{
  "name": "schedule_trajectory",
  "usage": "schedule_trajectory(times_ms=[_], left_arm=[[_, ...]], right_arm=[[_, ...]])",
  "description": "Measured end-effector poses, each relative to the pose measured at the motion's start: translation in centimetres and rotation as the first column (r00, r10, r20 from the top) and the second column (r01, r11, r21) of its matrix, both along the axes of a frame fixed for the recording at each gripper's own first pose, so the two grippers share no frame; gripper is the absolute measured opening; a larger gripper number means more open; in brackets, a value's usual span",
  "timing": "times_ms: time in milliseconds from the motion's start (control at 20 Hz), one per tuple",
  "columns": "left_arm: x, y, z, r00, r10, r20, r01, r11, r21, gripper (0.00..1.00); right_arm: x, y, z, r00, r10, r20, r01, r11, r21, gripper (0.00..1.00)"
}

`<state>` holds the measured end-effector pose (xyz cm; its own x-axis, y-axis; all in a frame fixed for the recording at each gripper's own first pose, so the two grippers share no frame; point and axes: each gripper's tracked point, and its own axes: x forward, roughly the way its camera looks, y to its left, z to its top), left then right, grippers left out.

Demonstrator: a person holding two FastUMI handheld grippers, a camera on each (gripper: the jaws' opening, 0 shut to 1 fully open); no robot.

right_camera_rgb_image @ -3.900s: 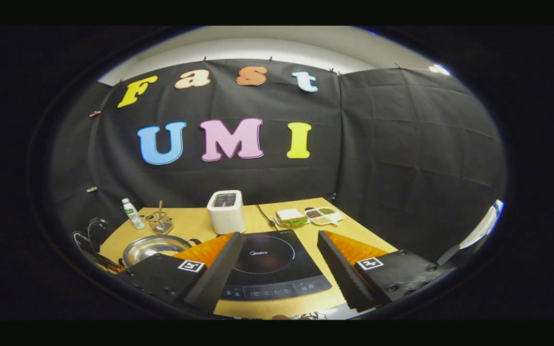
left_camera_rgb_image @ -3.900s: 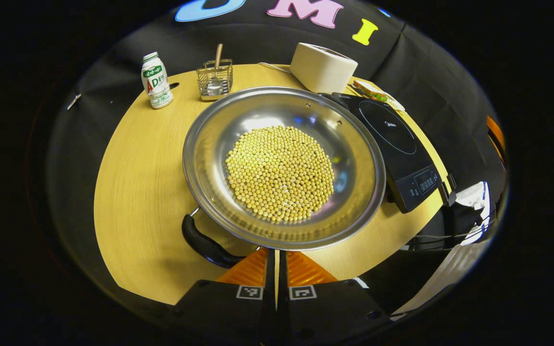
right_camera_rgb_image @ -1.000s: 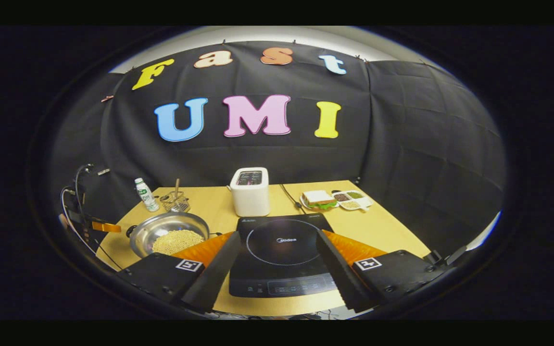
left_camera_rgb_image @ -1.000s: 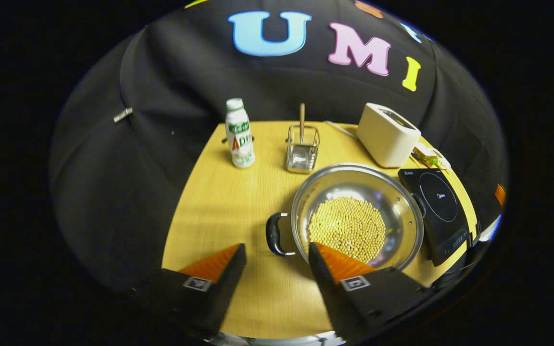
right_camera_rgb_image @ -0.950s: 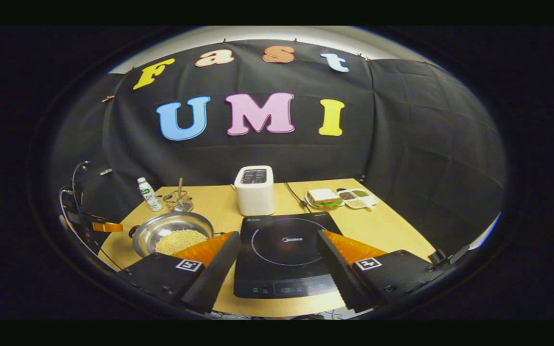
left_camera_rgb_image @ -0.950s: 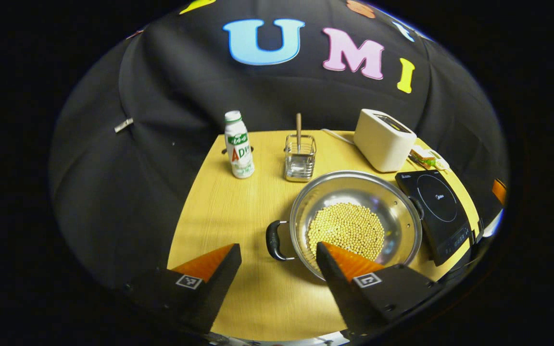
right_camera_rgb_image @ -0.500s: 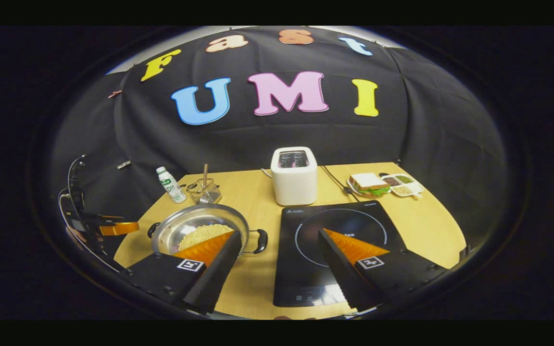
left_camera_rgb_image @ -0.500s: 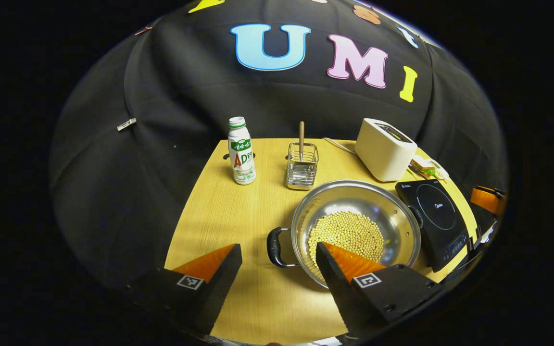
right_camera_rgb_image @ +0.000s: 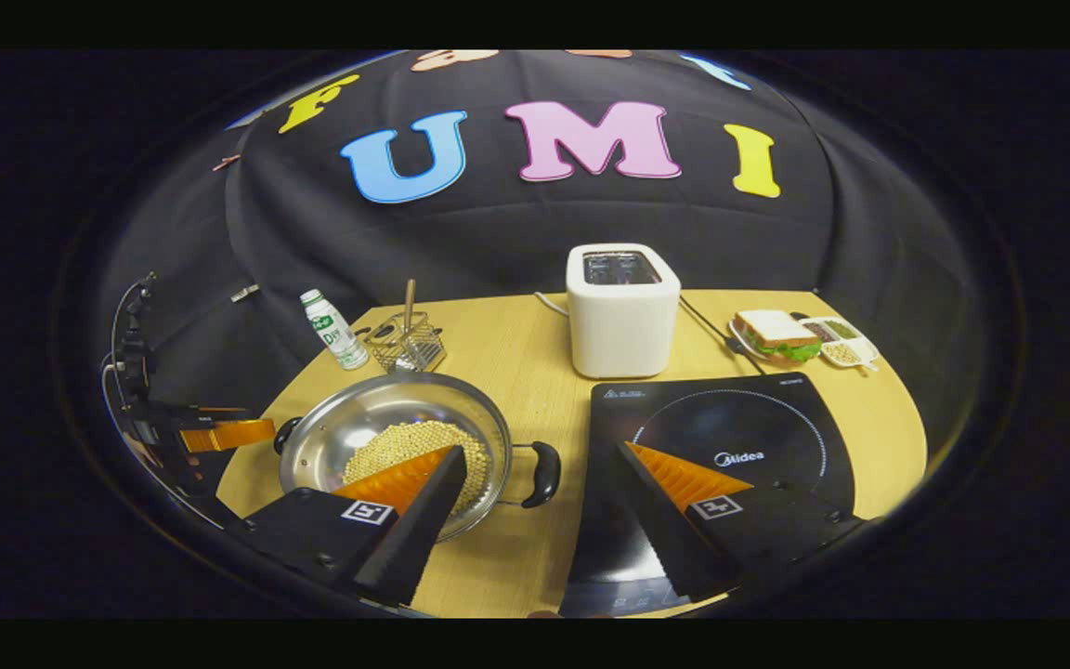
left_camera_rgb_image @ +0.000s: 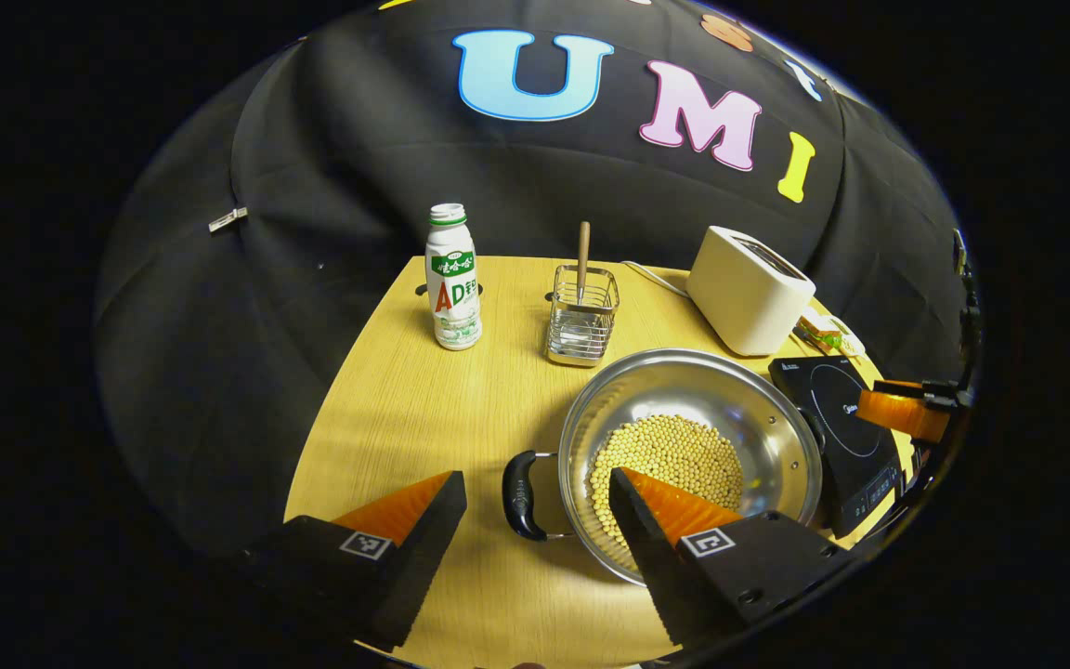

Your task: First push the handle of the pot to place it horizontally, then grasp the pot with both hands and set it on the induction cooktop.

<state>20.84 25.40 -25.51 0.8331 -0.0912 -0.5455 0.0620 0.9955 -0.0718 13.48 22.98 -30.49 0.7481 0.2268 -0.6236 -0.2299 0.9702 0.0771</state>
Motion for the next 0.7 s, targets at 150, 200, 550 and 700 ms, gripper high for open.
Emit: schedule_trajectory(times_ms=[150, 200, 550, 700], left_arm=[[0.9, -0.1, -1.0, 1.000, -0.004, -0.018, 0.003, 1.000, -0.015, 0.98], [1.2, -0.1, -1.4, 1.000, -0.004, -0.023, 0.004, 1.000, -0.018, 0.98], [2.8, -0.4, -4.2, 0.998, 0.006, -0.069, -0.013, 0.996, -0.093, 0.96], [3.3, -0.5, -5.0, 0.997, -0.001, -0.084, -0.008, 0.994, -0.109, 0.95]], right_arm=[[0.5, 0.5, -1.9, 0.999, 0.010, -0.041, -0.009, 1.000, 0.010, 1.00], [0.6, 0.7, -2.4, 0.998, 0.008, -0.055, -0.007, 1.000, 0.021, 0.99], [0.9, 2.0, -5.6, 0.990, -0.011, -0.138, 0.020, 0.998, 0.063, 1.00], [0.7, 2.5, -6.6, 0.985, -0.013, -0.171, 0.024, 0.998, 0.059, 1.00]])
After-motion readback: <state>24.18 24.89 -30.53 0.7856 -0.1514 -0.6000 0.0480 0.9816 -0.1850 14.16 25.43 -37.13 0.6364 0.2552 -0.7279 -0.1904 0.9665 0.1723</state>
